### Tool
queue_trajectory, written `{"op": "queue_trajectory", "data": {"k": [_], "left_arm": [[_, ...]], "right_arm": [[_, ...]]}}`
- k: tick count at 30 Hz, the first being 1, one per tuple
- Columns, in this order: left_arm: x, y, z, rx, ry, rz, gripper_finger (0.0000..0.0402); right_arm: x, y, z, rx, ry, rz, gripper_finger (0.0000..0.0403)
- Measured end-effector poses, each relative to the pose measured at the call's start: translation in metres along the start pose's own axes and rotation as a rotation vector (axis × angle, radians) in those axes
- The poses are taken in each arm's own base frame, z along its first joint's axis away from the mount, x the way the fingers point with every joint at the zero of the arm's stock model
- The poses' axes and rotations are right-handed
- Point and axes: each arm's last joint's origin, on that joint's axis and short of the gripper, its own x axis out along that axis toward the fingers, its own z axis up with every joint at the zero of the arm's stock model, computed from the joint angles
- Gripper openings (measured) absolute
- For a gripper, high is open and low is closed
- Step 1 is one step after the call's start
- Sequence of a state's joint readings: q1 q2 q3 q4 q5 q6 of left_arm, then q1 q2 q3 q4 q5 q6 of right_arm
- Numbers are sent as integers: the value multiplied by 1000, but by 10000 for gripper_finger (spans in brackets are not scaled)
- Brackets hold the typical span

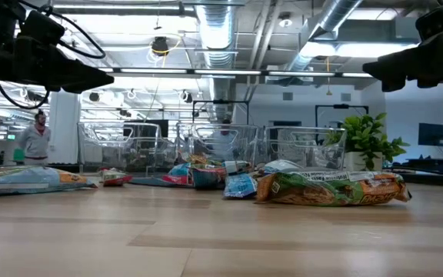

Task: Pick and place Granola Bars by type

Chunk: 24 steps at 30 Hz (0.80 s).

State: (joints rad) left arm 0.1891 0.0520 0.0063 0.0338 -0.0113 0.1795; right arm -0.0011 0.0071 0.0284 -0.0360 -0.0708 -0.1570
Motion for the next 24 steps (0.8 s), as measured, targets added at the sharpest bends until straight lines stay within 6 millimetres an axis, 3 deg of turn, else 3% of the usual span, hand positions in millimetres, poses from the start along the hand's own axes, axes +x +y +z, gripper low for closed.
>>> {"op": "queue_trajectory", "data": {"k": [19,24], "left_arm": [[0,0,1,-11,-12,3,251],[0,0,3,-327,-33,-32,251]], "right_arm": [[0,0,0,0,0,0,176],[0,0,0,0,-1,-1,177]]}}
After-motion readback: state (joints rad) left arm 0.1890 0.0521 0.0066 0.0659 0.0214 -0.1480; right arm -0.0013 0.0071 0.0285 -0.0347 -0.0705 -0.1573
